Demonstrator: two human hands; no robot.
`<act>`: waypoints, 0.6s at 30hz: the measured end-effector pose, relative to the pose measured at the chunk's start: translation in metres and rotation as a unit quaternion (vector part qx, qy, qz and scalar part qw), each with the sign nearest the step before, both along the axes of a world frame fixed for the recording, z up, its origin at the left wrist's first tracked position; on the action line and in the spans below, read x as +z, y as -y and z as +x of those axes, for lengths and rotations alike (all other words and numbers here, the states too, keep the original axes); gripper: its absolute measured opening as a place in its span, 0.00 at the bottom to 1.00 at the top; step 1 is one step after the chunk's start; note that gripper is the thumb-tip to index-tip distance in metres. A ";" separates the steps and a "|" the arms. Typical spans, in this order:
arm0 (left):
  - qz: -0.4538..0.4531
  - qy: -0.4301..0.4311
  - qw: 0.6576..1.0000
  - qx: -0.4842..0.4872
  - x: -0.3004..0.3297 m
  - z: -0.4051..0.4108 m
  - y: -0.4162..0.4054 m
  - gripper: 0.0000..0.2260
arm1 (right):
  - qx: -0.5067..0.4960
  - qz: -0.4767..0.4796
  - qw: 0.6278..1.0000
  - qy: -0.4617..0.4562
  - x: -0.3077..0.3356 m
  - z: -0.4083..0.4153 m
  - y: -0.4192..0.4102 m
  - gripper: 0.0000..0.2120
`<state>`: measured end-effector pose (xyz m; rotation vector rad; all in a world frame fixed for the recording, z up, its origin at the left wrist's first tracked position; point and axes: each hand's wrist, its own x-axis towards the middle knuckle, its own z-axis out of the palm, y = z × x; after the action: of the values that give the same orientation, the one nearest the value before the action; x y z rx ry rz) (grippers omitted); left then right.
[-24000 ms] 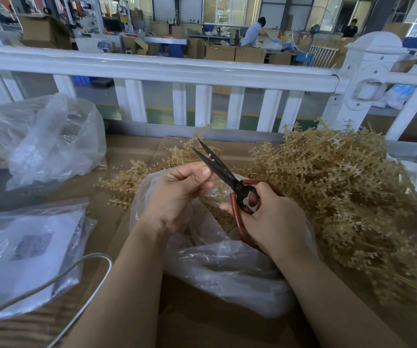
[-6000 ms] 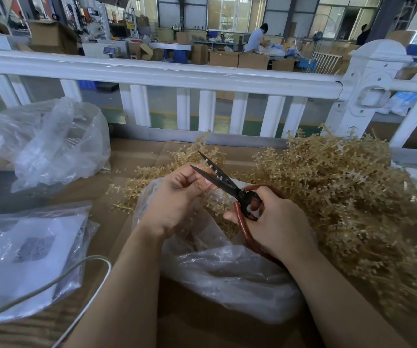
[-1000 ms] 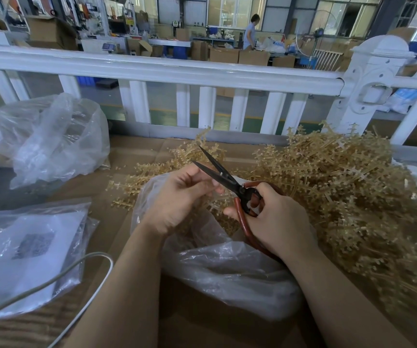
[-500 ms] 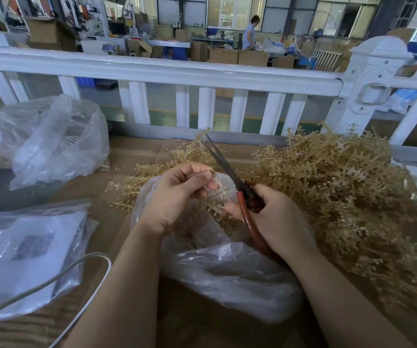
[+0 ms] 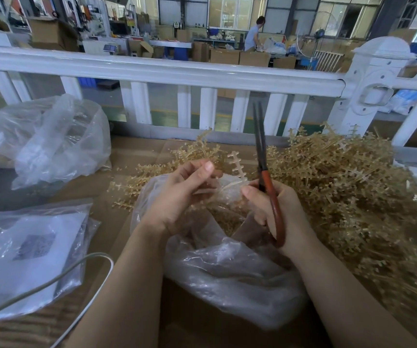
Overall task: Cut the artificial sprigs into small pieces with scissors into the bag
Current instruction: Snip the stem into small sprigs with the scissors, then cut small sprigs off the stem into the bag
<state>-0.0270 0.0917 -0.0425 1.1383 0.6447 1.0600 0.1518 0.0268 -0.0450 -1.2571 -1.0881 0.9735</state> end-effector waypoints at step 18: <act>0.016 -0.106 0.987 -0.116 0.000 0.005 0.008 0.11 | -0.044 0.010 0.999 -0.008 -0.013 0.005 -0.004 0.17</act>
<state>-0.0216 0.0834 -0.0421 1.3310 0.6444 0.7602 0.1572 0.0311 -0.0578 -1.2676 -1.0194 0.9039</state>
